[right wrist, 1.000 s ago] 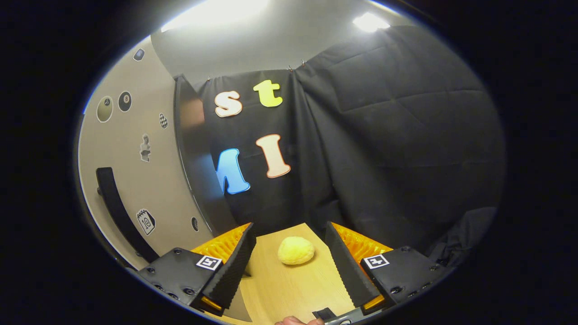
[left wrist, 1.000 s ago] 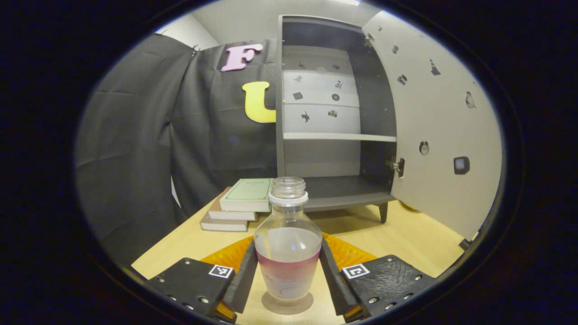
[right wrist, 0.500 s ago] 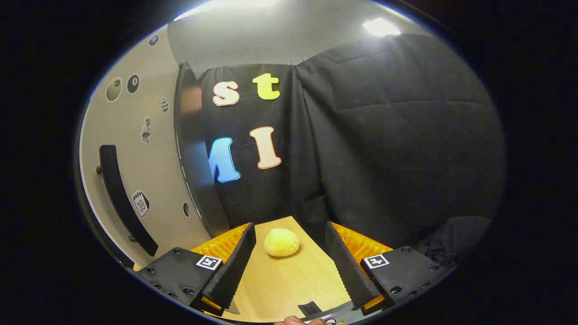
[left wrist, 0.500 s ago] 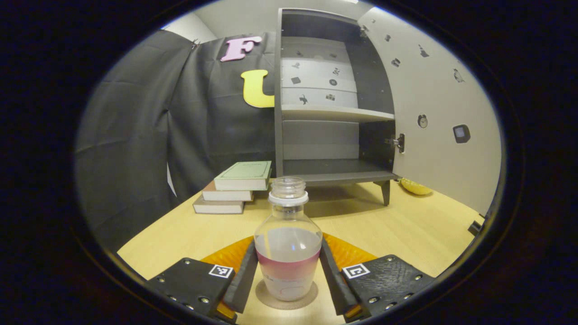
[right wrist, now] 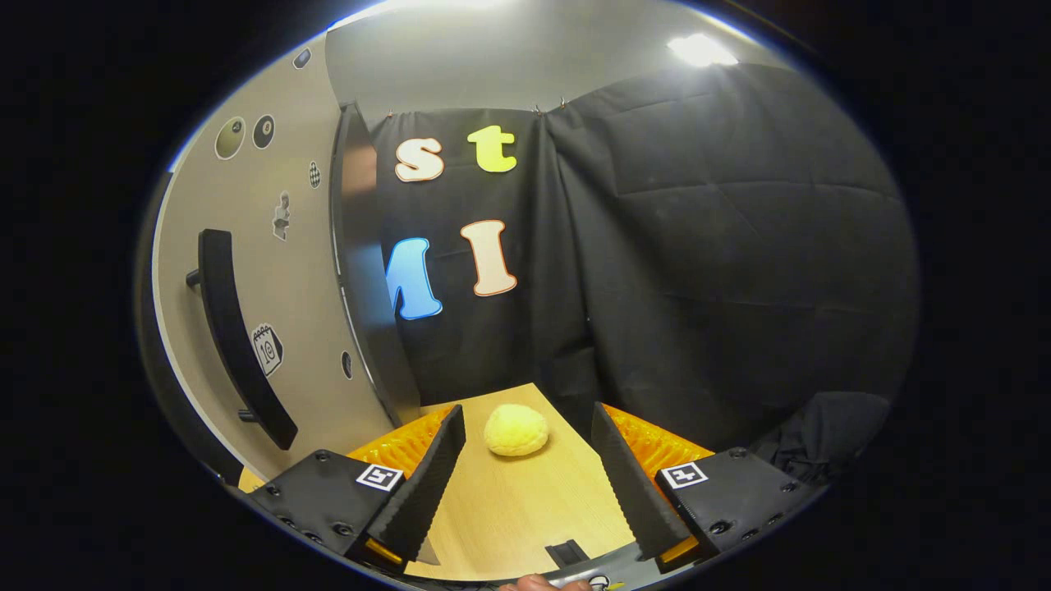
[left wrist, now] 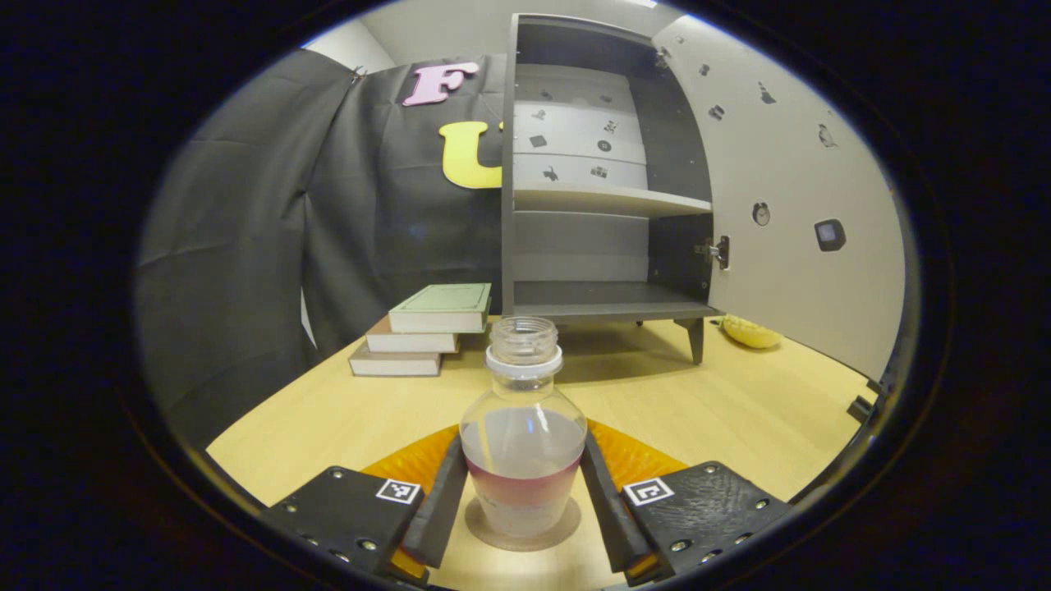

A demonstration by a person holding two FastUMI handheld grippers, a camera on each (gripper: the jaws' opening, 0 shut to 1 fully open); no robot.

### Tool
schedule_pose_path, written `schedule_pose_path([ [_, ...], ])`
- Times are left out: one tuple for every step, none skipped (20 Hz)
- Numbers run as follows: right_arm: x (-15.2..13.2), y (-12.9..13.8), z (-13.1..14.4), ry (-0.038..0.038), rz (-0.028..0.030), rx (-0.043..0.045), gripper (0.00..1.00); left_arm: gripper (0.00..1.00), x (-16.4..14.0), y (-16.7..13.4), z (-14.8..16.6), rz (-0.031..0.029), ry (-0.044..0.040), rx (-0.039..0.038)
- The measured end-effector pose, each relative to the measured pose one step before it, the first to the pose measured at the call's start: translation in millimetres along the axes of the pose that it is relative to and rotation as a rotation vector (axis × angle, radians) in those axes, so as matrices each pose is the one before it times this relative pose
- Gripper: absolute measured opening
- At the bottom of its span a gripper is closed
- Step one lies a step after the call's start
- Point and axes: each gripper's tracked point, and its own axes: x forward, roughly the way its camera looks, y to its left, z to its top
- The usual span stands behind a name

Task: Open the cabinet door with the right hand, grasp the bottle in the cabinet with the left hand and place it on the coaster, then close the cabinet door with the right hand.

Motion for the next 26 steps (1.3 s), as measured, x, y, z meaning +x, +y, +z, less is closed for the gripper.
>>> schedule_pose_path([
  [0.64, 1.37, -0.63, 0.00131, 0.00155, -0.00202, 0.93, 0.72, -1.79, -0.74, 1.22, -0.00303, -0.00036, -0.00228],
  [0.95, 2.18, -1.73, 0.00233, 0.00452, -0.00199, 0.93, 0.76, -1.01, -0.73, 1.41, -0.00796, 0.00474, 0.00070],
  [-0.27, 1.81, -0.67, 0.00031, 0.00416, -0.00329, 0.93, 0.72, -1.29, -0.96, 1.18, -0.00409, 0.00132, 0.00672],
  [1.31, 1.13, -0.69, 0.00160, 0.00341, -0.00418, 0.93, 0.75, -2.57, 0.25, 4.37, 0.00409, -0.00685, 0.01378],
  [0.28, 2.61, 0.26, 0.00060, 0.00567, -0.00489, 0.92, 0.83, -1.38, 0.16, 3.67, -0.00198, -0.00761, 0.01257],
  [1.27, 1.61, -0.32, -0.00113, 0.00467, -0.00592, 0.93, 0.85, -2.13, -1.15, 6.98, -0.00291, -0.00861, 0.00677],
  [0.97, 0.77, 1.31, -0.00271, 0.00390, -0.00639, 0.93, 0.85, -3.48, -2.32, 7.44, -0.00461, -0.01161, 0.00471],
  [2.83, 1.39, -0.24, 0.00025, 0.00462, -0.00419, 0.92, 0.83, -3.76, -2.92, 9.66, -0.00600, -0.01344, 0.00573],
  [1.51, 0.54, 0.47, 0.00092, 0.00346, 0.00016, 0.92, 0.85, -5.96, -0.59, 10.92, 0.00121, -0.01167, 0.00838],
  [2.70, 1.53, -0.05, 0.00100, 0.00726, 0.00479, 0.92, 0.85, -7.03, 0.36, 11.74, 0.00671, -0.01037, 0.00745],
  [2.97, 3.32, 1.03, 0.00102, 0.01409, 0.00339, 0.92, 0.85, -4.83, 0.51, 12.90, 0.00773, -0.01917, 0.00452],
  [4.69, 3.91, 0.96, 0.00024, 0.01545, -0.00061, 0.93, 0.85, -5.35, 0.28, 14.21, 0.00625, -0.01777, -0.00014],
  [4.22, 2.79, 1.14, -0.00124, 0.01857, -0.00198, 0.93, 0.85, -3.53, -0.14, 12.39, 0.00823, -0.01007, -0.00036],
  [7.28, 2.83, 1.00, 0.00068, 0.02219, -0.00154, 0.93, 0.83, -2.13, 2.02, 11.31, 0.01481, -0.00577, 0.00282],
  [7.78, 1.85, -0.28, 0.00273, 0.02245, -0.00411, 0.93, 0.83, -3.29, 2.98, 11.21, 0.02390, -0.00390, 0.00464],
  [8.87, 0.74, -0.88, 0.00702, 0.02094, -0.00505, 0.93, 0.85, -3.71, 3.01, 15.06, 0.02610, -0.01443, 0.00665],
  [6.37, -0.67, -2.41, 0.01594, 0.02098, -0.00091, 0.93, 0.85, -4.94, 2.07, 16.54, 0.02854, -0.01811, 0.00724],
  [4.69, 0.36, -0.98, 0.01070, 0.02328, 0.00505, 0.93, 0.85, -5.39, 2.34, 17.69, 0.03337, -0.02110, 0.00664],
  [5.25, 0.53, 2.48, 0.00055, 0.02175, 0.00495, 0.93, 0.85, -7.54, 1.56, 17.43, 0.03298, -0.02203, 0.00096],
  [5.37, -0.06, 2.79, -0.00286, 0.01994, 0.00088, 0.93, 0.85, -6.57, -0.23, 17.65, 0.02707, -0.02068, -0.00746],
  [4.72, 0.39, 2.66, -0.00222, 0.02064, -0.00423, 0.93, 0.82, -6.51, -2.36, 14.78, 0.02252, -0.01614, -0.01259],
  [5.80, 2.37, 0.09, 0.00243, 0.02375, -0.00789, 0.93, 0.82, -8.00, -3.66, 14.71, 0.02112, -0.00616, -0.01055],
  [3.63, 0.24, 1.40, 0.00174, 0.02380, -0.01277, 0.93, 0.82, -9.03, -2.12, 11.70, 0.02185, -0.00401, -0.00678],
  [4.16, -0.62, 2.59, -0.00038, 0.01899, -0.01618, 0.93, 0.82, -8.47, -3.45, 10.44, 0.01728, 0.00073, -0.00604],
  [2.48, -1.86, 2.88, -0.00428, 0.01704, -0.01559, 0.98, 0.84, -9.99, -5.81, 9.31, 0.00964, -0.00249, -0.00730],
  [1.04, -0.12, 2.68, -0.00476, 0.01730, -0.01094, 0.98, 0.82, -8.66, -6.48, 8.04, 0.00501, 0.00905, -0.00653],
])
